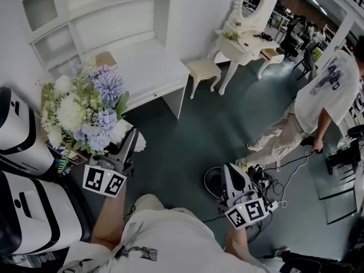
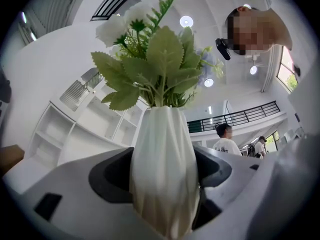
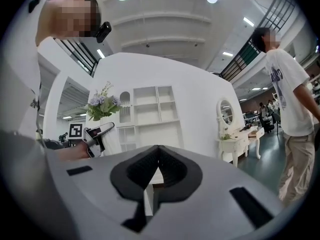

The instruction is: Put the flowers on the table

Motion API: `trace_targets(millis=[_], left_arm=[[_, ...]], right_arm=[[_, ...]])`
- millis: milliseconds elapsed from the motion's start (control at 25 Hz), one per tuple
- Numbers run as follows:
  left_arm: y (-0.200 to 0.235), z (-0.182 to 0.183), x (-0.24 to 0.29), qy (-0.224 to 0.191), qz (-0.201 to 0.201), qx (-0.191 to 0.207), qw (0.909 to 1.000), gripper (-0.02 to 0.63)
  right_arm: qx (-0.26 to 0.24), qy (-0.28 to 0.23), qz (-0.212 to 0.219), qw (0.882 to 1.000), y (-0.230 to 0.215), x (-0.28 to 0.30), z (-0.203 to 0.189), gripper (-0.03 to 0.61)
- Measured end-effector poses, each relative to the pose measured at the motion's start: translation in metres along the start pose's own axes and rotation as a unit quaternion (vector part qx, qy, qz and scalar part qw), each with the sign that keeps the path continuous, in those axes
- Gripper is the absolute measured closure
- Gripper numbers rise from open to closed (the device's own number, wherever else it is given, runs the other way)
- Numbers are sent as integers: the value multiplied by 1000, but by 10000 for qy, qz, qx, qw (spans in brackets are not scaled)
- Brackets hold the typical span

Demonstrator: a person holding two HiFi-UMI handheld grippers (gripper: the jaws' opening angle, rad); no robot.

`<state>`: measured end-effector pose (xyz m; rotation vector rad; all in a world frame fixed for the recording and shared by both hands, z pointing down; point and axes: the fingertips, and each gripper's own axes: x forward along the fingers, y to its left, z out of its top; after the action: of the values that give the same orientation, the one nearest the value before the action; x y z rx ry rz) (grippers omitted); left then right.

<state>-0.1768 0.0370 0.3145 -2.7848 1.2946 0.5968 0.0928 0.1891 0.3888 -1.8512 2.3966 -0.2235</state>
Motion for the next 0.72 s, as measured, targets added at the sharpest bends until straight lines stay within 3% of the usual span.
trace_targets(millis=[440,720], left_arm=[[4,-5,-2,39,-166,-55,9998,255],[-16,-3,-17,43,-108,-380,9992,255]], right_arm=[[115,105,-178,9997,3,-5,-18,568],[29,418,-214,9989,8,-30,-2,568]])
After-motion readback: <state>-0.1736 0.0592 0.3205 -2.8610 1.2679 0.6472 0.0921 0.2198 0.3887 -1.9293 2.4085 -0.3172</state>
